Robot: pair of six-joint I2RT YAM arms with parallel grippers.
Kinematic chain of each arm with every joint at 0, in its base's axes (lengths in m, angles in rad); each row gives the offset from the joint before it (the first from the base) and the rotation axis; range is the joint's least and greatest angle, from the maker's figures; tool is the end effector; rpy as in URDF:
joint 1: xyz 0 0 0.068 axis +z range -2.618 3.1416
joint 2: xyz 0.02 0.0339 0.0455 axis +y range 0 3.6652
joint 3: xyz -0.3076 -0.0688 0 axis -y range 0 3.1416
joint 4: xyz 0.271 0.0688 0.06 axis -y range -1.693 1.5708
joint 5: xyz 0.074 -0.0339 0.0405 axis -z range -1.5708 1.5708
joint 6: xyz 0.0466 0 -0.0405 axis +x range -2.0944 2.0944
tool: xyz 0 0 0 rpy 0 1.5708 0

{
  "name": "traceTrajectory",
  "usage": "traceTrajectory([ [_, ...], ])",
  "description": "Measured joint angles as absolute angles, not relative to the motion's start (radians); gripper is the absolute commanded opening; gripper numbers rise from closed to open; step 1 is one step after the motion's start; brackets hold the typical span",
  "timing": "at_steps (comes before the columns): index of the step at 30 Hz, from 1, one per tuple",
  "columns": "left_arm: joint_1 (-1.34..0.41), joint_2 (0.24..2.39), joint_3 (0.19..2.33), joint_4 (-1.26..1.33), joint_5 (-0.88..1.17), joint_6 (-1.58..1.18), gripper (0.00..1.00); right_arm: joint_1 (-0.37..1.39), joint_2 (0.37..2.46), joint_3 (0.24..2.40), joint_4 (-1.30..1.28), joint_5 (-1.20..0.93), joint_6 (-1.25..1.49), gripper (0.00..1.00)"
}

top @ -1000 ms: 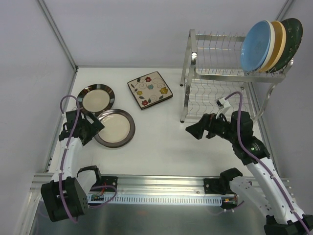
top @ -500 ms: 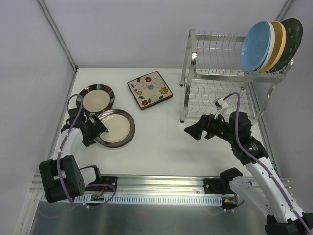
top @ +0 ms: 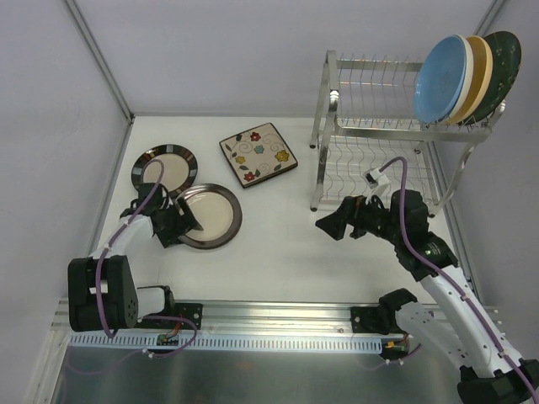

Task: Load the plates into the dish rack
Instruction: Grab a plate with the left arm

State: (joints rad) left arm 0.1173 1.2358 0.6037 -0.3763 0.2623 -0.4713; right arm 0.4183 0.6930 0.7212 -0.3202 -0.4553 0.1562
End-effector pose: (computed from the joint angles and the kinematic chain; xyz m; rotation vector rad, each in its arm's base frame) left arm 0.2362 0.0157 0.1916 -0.6581 2.5121 -0.4689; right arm 0.1411 0.0851 0.3443 -0.5684 1.8269 0.8161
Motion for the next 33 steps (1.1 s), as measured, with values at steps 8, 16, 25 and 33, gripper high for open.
traceTrajectory([
  [8,-0.114,1.291,0.608,-0.315,0.262,-0.580,0.74,0.429,0.708,0.721,-0.320,-0.446,0.155,1.00],
  [16,-0.256,1.285,0.612,-0.265,0.260,-0.669,0.84,0.449,0.731,0.725,-0.319,-0.426,0.156,1.00],
  [25,-0.267,1.078,0.510,-0.202,0.209,-0.793,0.94,0.485,0.774,0.749,-0.315,-0.409,0.157,0.99],
  [33,-0.146,0.830,0.357,-0.180,0.142,-0.901,0.91,0.562,0.779,0.749,-0.284,-0.388,0.184,0.99],
])
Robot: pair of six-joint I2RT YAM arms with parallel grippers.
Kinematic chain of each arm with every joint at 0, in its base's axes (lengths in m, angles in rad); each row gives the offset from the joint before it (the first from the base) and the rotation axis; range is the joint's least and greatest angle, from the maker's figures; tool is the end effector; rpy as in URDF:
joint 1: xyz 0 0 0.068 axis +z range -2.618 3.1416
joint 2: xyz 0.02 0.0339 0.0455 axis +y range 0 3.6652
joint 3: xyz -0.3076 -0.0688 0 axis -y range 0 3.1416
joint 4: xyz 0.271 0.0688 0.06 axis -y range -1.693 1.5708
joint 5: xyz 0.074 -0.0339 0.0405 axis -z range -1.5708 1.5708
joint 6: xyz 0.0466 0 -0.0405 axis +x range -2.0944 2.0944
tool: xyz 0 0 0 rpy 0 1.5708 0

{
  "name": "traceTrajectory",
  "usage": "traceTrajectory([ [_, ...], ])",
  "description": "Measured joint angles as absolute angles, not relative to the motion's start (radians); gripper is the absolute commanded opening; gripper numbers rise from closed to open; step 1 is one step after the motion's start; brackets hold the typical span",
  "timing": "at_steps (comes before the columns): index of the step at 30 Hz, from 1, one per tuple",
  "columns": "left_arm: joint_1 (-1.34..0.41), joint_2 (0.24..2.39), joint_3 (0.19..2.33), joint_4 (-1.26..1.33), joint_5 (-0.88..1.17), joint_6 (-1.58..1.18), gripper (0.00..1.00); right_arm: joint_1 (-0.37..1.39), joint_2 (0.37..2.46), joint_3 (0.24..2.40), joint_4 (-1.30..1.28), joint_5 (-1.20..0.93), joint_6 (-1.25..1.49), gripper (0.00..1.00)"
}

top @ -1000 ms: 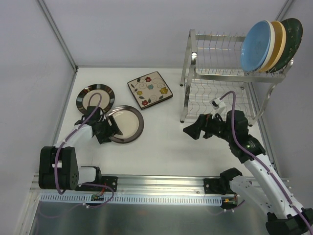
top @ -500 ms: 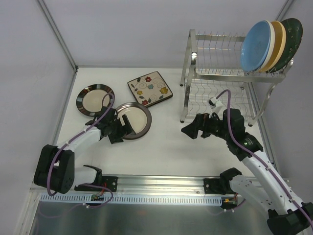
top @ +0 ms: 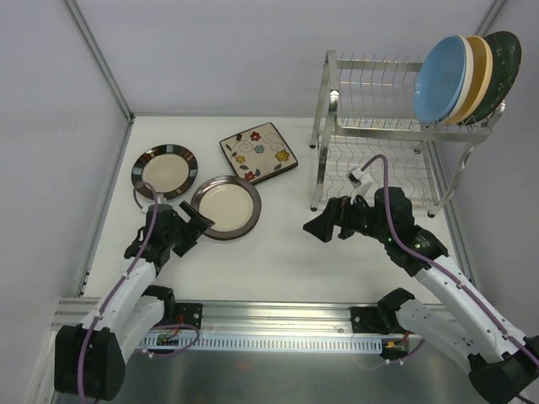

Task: Load the plates into the dish rack
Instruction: Grab a plate with the left arm

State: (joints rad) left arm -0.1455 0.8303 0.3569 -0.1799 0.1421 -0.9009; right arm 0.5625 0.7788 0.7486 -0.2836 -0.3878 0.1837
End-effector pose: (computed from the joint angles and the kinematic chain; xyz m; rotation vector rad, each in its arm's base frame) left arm 0.1736 -0.0321 0.1974 -0.7783 2.1825 -0.7142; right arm 0.1472 0.1137 0.3452 -0.6359 1.8495 0.8670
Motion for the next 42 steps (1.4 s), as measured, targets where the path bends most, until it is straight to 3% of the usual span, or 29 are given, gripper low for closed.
traceTrajectory([
  [6,-0.054,0.736,0.330,-0.152,0.112,-0.928,0.84,0.638,0.783,0.748,-0.273,-0.352,0.195,1.00],
  [24,-0.044,0.878,0.331,-0.023,0.122,-0.928,0.49,0.722,0.786,0.738,-0.265,-0.283,0.206,1.00],
  [42,-0.037,0.978,0.329,0.067,0.157,-0.929,0.42,0.738,0.804,0.738,-0.265,-0.266,0.206,1.00],
])
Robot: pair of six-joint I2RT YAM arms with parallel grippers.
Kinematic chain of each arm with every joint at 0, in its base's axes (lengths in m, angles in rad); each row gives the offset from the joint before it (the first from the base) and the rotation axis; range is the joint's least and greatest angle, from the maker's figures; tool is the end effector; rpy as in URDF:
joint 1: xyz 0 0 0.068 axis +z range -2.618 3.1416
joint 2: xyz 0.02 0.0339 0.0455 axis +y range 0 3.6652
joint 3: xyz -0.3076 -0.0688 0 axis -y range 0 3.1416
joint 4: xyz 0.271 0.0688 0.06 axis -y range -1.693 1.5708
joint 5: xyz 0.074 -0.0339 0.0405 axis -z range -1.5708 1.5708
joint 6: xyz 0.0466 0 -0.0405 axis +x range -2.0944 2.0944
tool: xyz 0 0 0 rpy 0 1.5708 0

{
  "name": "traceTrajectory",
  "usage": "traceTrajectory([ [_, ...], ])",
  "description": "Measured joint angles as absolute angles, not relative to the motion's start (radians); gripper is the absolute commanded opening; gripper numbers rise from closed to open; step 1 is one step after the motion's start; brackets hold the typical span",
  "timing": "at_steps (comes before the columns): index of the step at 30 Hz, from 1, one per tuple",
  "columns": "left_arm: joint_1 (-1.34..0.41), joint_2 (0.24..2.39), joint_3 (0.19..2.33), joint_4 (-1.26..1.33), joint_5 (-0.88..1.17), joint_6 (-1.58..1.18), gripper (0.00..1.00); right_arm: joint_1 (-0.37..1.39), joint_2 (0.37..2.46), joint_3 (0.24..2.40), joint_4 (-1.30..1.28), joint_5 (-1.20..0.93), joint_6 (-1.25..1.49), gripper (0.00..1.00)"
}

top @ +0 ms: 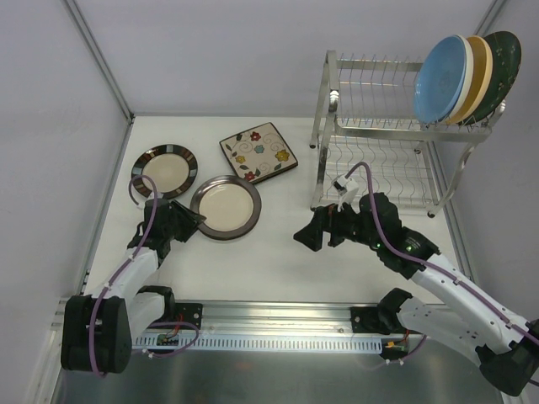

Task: Load the plates into the dish rack
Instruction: Grab a plate with the left arm

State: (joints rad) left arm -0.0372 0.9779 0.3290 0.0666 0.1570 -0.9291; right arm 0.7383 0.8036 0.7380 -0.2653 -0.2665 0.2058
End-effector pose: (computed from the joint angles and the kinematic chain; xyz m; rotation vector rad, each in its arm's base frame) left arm 0.2001 -0.0147 0.1866 -0.8781 2.0563 -0.7149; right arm 0.1347 0.1392 0.3384 -0.7046 1.8626 0.8801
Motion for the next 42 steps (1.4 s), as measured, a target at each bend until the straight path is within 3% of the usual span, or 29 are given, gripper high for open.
traceTrajectory([
  [9,-0.037,1.031,0.299,0.160,0.178,-0.950,0.48,0.749,0.828,0.738,-0.265,-0.258,0.206,1.00],
  [19,-0.037,1.081,0.260,0.287,0.206,-0.980,0.46,0.770,0.864,0.738,-0.258,-0.246,0.206,1.00],
  [24,-0.037,1.093,0.247,0.313,0.208,-0.985,0.35,0.775,0.873,0.719,-0.229,-0.246,0.210,1.00],
  [35,-0.031,1.042,0.216,0.307,0.213,-1.005,0.00,0.796,0.937,0.714,-0.207,-0.245,0.228,1.00],
  [42,-0.031,0.910,0.200,0.245,0.224,-1.003,0.00,0.823,0.958,0.714,-0.171,-0.234,0.259,1.00],
])
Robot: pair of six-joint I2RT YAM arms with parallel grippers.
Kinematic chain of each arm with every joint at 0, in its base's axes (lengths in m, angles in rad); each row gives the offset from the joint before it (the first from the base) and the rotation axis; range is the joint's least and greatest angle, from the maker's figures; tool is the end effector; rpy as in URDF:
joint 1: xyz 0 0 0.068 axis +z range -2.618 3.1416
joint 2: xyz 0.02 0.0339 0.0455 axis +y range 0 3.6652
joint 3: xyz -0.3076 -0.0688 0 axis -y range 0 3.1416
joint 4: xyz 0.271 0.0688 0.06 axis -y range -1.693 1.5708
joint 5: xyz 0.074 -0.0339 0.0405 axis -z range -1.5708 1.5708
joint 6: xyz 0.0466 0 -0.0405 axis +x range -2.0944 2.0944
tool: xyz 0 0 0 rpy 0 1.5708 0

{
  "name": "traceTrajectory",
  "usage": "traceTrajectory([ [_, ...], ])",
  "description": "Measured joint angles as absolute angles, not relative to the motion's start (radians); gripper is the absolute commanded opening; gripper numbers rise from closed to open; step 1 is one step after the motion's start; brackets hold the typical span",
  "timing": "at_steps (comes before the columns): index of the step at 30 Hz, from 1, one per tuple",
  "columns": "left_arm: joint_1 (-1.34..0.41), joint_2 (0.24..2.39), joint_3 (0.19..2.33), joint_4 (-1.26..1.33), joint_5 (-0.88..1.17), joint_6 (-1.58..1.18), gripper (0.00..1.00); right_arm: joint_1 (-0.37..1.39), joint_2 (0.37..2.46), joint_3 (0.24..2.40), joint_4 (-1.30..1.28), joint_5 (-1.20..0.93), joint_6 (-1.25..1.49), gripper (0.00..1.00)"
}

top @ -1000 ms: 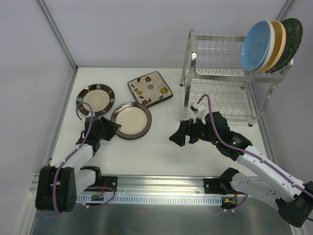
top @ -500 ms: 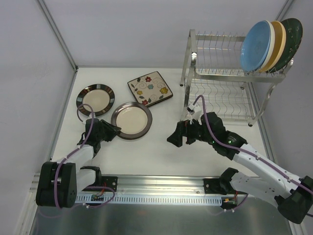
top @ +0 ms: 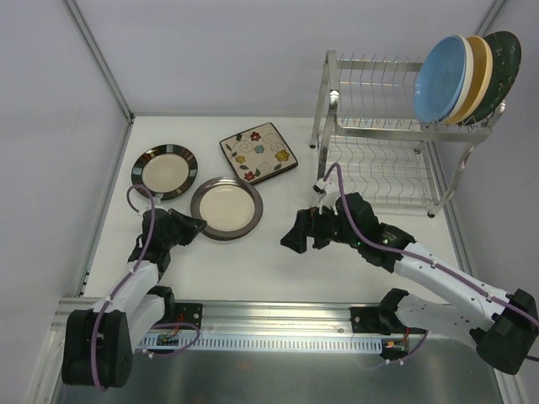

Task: Load the plates into the dish rack
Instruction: Grab a plate with the left arm

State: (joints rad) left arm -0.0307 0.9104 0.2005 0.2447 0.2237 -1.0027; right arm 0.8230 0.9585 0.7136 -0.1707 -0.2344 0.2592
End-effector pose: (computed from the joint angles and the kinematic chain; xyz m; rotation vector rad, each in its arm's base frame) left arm 0.1823 -0.0159 0.1717 -0.8655 1.9549 -0.8583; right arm 0.1484 0.1759 0.3095 -0.7358 1.9637 0.9129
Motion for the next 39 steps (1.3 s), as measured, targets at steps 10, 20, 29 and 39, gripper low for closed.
traceTrajectory([
  [10,-0.031,0.734,0.190,0.111,0.240,-1.010,0.00,0.857,0.993,0.714,-0.106,-0.189,0.341,1.00],
  [20,-0.031,0.638,0.187,0.019,0.299,-1.041,0.00,0.873,1.057,0.714,-0.060,-0.120,0.438,0.98],
  [29,-0.031,0.574,0.188,-0.018,0.353,-1.058,0.00,0.876,1.158,0.706,-0.004,-0.066,0.529,0.96],
  [39,-0.031,0.514,0.188,-0.058,0.411,-1.067,0.00,0.878,1.329,0.707,0.084,-0.035,0.611,0.95],
])
